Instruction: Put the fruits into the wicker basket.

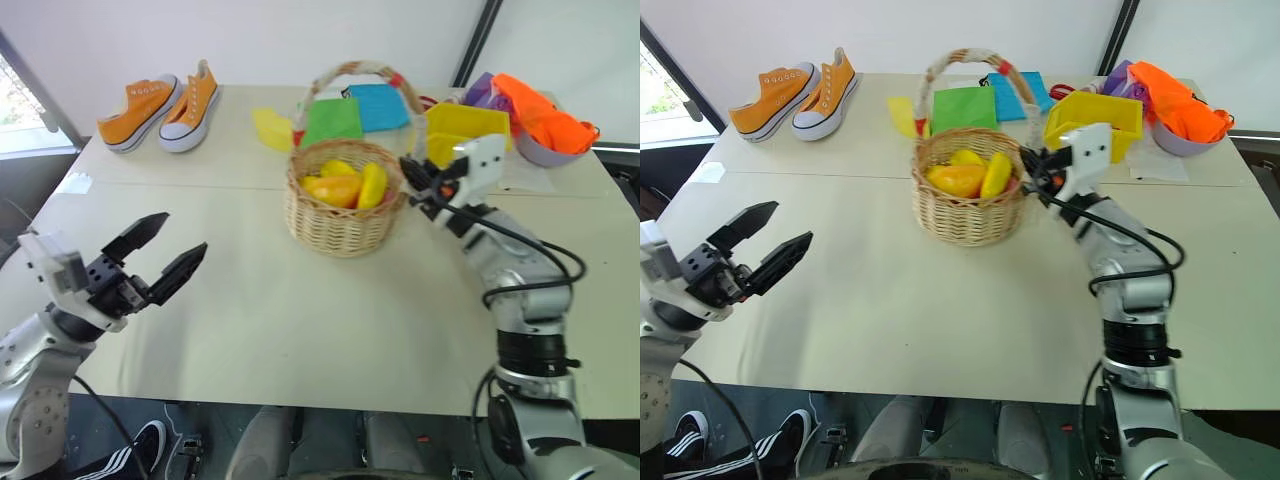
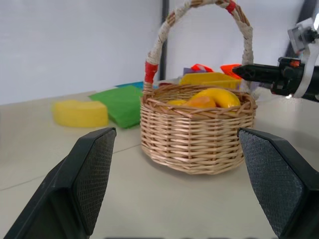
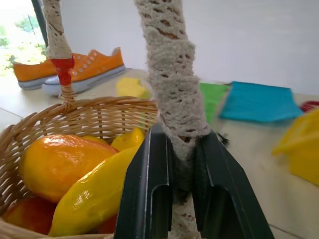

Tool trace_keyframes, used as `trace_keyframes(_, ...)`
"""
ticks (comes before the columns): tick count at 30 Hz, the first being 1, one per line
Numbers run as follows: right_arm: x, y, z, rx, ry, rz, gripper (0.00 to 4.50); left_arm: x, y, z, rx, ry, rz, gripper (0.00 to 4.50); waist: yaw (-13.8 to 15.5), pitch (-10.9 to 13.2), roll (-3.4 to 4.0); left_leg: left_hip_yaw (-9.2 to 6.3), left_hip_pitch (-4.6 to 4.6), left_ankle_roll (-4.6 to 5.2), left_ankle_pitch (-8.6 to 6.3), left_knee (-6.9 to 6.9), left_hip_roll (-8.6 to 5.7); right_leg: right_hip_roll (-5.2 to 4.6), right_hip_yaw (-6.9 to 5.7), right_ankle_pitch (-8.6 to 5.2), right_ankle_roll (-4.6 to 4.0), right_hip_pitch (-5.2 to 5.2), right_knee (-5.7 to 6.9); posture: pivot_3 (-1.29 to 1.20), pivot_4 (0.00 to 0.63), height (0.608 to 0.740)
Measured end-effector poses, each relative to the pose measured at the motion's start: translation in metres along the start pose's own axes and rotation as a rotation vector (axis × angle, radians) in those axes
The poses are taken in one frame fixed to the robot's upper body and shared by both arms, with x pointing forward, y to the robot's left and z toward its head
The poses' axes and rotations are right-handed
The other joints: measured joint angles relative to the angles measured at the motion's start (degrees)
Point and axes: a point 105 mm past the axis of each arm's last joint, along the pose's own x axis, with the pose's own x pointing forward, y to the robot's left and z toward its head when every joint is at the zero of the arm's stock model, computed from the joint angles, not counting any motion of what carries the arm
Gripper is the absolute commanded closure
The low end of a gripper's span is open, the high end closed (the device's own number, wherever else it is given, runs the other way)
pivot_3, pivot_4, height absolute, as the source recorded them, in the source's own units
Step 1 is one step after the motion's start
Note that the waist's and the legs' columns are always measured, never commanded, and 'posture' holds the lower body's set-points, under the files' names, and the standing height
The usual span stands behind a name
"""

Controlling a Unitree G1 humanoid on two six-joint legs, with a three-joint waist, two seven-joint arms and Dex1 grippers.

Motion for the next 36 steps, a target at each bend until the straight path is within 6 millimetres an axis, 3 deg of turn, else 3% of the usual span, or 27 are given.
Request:
trace_keyframes(5, -0.040, -0.048, 0.013, -0.037, -0.025, -0.138, 4.49, 0.033, -0.019, -0.017, -0.051, 0.029, -0.161, 0.31, -0.4, 0.0, 0.04, 0.04, 0.00, 0.00, 0.01, -0.01, 0.02, 0.00, 0.01, 0.00, 0.00, 0.22, 0.06, 0.00, 0.150, 0.740)
trace_keyframes(16, -0.122, -0.097, 0.014, -0.140, 0.011, -0.388, 4.49, 0.082, -0.038, -0.043, -0.083, 0.027, -0.407, 0.31, -0.2, 0.0, 0.20, 0.06, 0.00, 0.02, 0.01, 0.04, 0.02, 0.00, -0.08, 0.00, 0.01, 0.28, 0.06, 0.00, 0.150, 0.740)
trace_keyframes(24, -0.140, -0.112, 0.023, -0.213, 0.011, -0.449, 4.49, 0.089, -0.042, -0.048, -0.085, 0.028, -0.465, 0.31, -0.4, -0.1, 0.28, 0.06, 0.02, 0.02, 0.01, 0.08, 0.02, 0.00, -0.09, 0.00, 0.01, 0.31, 0.07, 0.00, 0.150, 0.740)
trace_keyframes(33, -0.133, -0.115, 0.016, -0.230, -0.011, -0.490, 0.11, 0.086, -0.042, -0.052, -0.081, 0.040, -0.451, 0.31, -0.3, -0.1, 0.29, 0.04, 0.02, 0.01, 0.02, 0.10, 0.03, 0.00, -0.07, 0.00, 0.01, 0.33, 0.07, 0.00, 0.150, 0.740)
trace_keyframes(36, -0.142, -0.117, 0.004, -0.225, 0.023, -0.552, 0.04, 0.085, -0.042, -0.055, -0.090, 0.043, -0.438, 0.31, -0.1, -0.1, 0.29, 0.02, 0.02, 0.01, 0.02, 0.11, 0.02, 0.00, -0.06, 0.00, 0.01, 0.34, 0.06, 0.00, 0.150, 0.740)
